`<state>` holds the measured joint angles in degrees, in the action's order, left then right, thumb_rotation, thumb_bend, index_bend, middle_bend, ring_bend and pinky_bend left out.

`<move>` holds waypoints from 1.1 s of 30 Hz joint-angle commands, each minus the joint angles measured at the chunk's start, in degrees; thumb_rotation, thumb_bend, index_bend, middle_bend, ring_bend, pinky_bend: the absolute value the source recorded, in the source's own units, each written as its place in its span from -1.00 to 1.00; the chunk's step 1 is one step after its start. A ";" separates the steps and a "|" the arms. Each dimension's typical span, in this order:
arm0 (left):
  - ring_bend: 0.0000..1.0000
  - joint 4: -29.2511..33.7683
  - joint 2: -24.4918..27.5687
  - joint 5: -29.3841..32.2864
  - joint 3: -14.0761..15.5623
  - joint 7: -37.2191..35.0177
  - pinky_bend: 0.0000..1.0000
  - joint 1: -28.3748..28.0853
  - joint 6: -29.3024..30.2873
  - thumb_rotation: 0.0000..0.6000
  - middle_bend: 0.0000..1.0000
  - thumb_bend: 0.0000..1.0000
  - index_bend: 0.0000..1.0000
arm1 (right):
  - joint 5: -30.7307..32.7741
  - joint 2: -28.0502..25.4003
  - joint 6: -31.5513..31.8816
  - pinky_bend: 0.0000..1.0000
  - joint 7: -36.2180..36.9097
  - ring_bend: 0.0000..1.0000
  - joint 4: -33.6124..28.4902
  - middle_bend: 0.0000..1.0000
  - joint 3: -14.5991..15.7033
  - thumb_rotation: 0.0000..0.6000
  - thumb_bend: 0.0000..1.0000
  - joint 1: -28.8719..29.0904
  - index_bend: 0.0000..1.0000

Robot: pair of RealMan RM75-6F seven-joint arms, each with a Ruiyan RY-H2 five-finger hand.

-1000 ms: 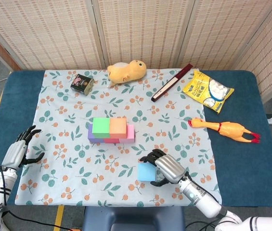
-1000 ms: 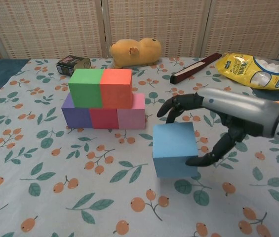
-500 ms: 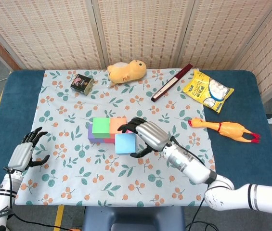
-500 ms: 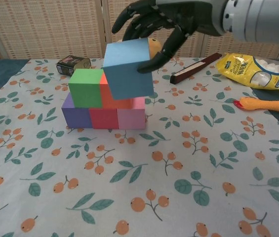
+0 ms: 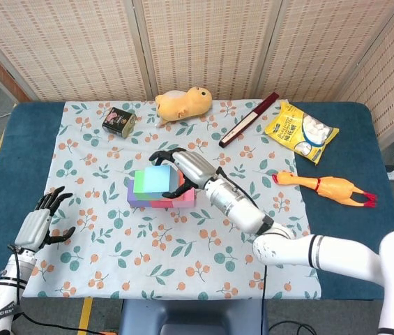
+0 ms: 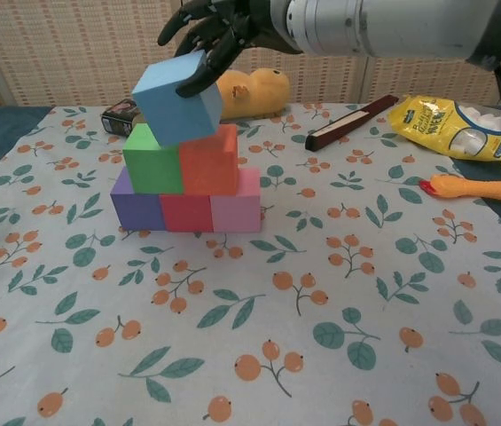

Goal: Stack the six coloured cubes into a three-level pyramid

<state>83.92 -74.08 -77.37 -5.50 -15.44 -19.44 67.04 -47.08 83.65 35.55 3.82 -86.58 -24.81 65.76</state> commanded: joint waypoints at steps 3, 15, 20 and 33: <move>-1.00 -0.44 0.15 -0.36 0.14 -1.01 -0.95 0.29 0.19 1.00 -1.00 -0.37 -0.71 | 0.90 2.77 -1.17 -0.76 2.52 -0.65 4.20 -0.40 -1.12 1.00 -0.87 1.99 -0.59; -1.00 -0.59 0.61 -0.73 0.04 -2.37 -0.95 0.70 0.60 1.00 -1.00 -0.37 -0.72 | -2.38 7.01 -2.01 -0.77 7.90 -0.66 11.44 -0.40 -2.40 1.00 -0.87 3.18 -0.61; -1.00 -0.41 0.70 -0.70 -0.04 -2.33 -0.95 0.68 0.53 1.00 -1.00 -0.37 -0.72 | -4.49 8.07 -2.40 -0.77 9.97 -0.67 12.91 -0.40 -2.53 1.00 -0.87 3.15 -0.63; -1.00 -0.55 0.40 -0.73 -0.01 -2.42 -0.95 0.73 0.38 1.00 -1.00 -0.37 -0.72 | -6.89 9.09 -3.78 -0.86 12.14 -0.78 15.38 -0.41 -1.46 1.00 -0.87 3.05 -0.82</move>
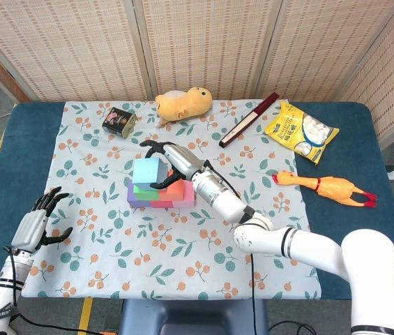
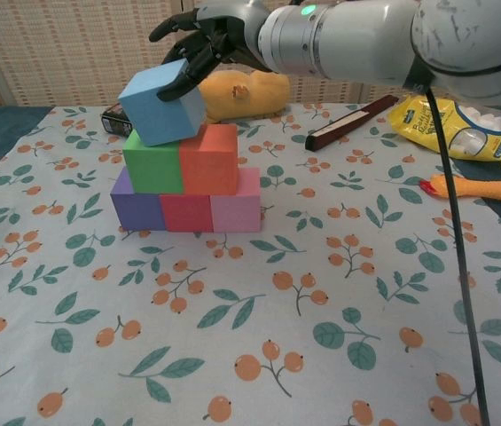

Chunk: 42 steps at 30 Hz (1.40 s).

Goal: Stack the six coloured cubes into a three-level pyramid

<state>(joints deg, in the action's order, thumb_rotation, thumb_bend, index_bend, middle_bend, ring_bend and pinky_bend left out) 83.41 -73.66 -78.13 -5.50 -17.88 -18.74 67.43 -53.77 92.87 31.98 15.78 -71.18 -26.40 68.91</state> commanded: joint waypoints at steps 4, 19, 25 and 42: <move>-1.00 -0.13 -0.05 0.09 -0.03 0.11 -0.95 0.05 0.01 1.00 -1.00 -0.36 -0.72 | -0.37 -0.53 -0.38 -0.94 0.04 -0.84 -0.17 -0.49 0.55 1.00 -0.87 -0.27 -0.99; -1.00 0.07 -0.05 0.04 -0.07 -0.32 -0.95 0.13 -0.07 1.00 -1.00 -0.36 -0.73 | 2.14 -0.51 -0.53 -0.99 -2.62 -0.88 0.37 -0.56 1.66 1.00 -0.87 0.84 -1.00; -1.00 -0.31 0.00 0.01 0.00 -1.11 -0.95 0.24 -0.21 1.00 -1.00 -0.36 -0.74 | 3.06 -0.05 -0.35 -0.99 -3.57 -0.88 0.90 -0.56 1.87 1.00 -0.87 1.40 -0.96; -1.00 -0.58 0.08 -0.24 -0.10 -1.95 -0.95 0.08 -0.45 1.00 -1.00 -0.36 -0.76 | 3.89 1.28 1.35 -0.99 -5.13 -0.76 2.12 -0.36 1.84 1.00 -0.68 1.88 -0.33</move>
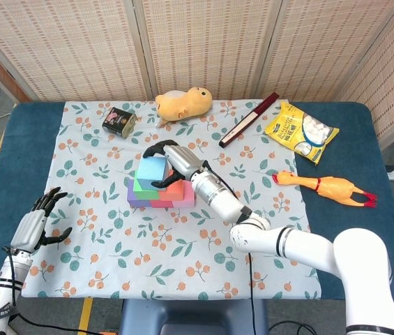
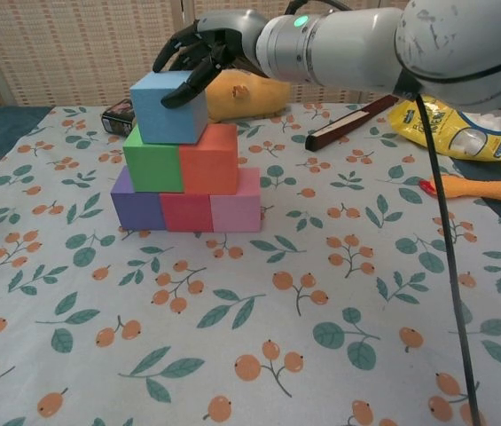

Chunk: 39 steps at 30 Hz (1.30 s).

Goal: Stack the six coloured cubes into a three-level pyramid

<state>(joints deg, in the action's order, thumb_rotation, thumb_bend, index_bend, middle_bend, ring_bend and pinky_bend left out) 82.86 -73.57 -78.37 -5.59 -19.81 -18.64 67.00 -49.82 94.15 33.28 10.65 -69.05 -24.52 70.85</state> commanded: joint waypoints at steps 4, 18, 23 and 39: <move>-1.00 -0.03 0.01 0.00 -0.07 -0.08 -0.95 -0.11 -0.12 1.00 -1.00 -0.36 -0.76 | -0.46 -0.24 0.15 -0.99 0.19 -0.76 -0.40 -0.36 -0.22 1.00 -0.66 -0.28 -0.32; -1.00 -0.20 -0.14 -0.28 0.17 -0.36 -0.95 -0.13 -0.26 1.00 -1.00 -0.36 -0.76 | -7.86 -0.82 3.68 -0.99 3.59 -0.76 -3.18 -0.36 0.73 1.00 -0.66 -3.95 -0.33; -1.00 -0.39 -0.21 -0.37 0.20 -0.64 -0.95 -0.17 -0.32 1.00 -1.00 -0.36 -0.76 | -10.17 0.30 4.71 -0.99 4.92 -0.76 -2.20 -0.36 1.14 1.00 -0.66 -4.55 -0.34; -1.00 -0.62 -0.15 -0.84 0.36 -1.87 -0.95 -0.46 -0.79 1.00 -1.00 -0.37 -0.76 | -12.88 1.47 4.25 -0.99 6.83 -0.76 0.32 -0.36 1.06 1.00 -0.67 -4.30 -0.37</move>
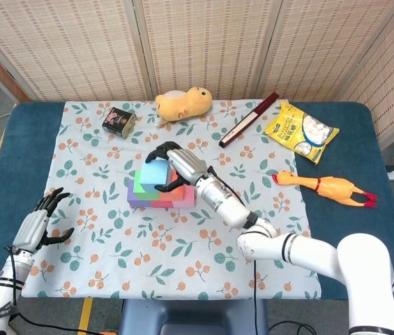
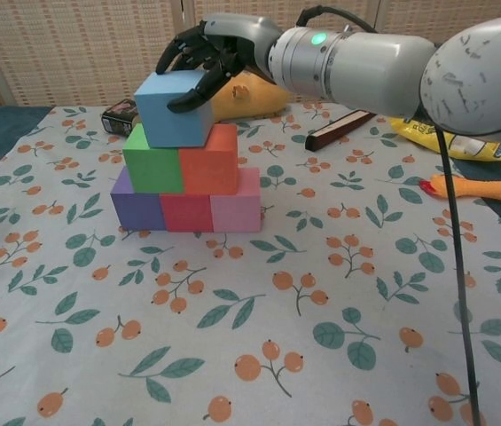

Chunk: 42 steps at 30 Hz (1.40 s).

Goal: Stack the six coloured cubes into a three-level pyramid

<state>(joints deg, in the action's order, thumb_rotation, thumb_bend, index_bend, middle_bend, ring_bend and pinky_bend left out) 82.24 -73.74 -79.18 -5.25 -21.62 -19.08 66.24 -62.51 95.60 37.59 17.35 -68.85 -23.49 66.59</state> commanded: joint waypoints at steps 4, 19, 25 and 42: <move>-1.00 0.01 0.07 -0.14 0.10 -0.18 -0.95 -0.10 -0.17 1.00 -1.00 -0.37 -0.76 | -0.52 0.03 -0.25 -0.99 0.32 -0.76 0.33 -0.36 0.12 1.00 -0.66 -0.06 -0.37; -1.00 0.03 0.38 -0.45 0.35 -1.48 -0.95 -0.35 -0.75 1.00 -1.00 -0.37 -0.76 | -0.43 0.17 -0.51 -0.99 0.21 -0.76 0.45 -0.36 -0.13 1.00 -0.66 0.11 -0.38; -1.00 -0.05 0.45 -0.64 0.55 -2.05 -0.95 -0.46 -1.09 1.00 -1.00 -0.37 -0.76 | -0.26 0.32 -0.67 -0.99 0.03 -0.76 0.58 -0.36 -0.04 1.00 -0.66 0.15 -0.39; -1.00 -0.44 0.23 -0.65 0.64 -2.36 -0.95 -0.59 -1.14 1.00 -1.00 -0.37 -0.76 | 0.05 0.15 -1.41 -1.00 -0.44 -0.87 0.49 -0.49 0.31 1.00 -0.70 0.03 -0.86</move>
<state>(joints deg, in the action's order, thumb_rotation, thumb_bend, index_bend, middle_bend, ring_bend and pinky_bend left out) 81.80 -73.51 -79.83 -4.61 -23.97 -19.67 65.10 -62.48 95.78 36.20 16.94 -68.34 -23.19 66.63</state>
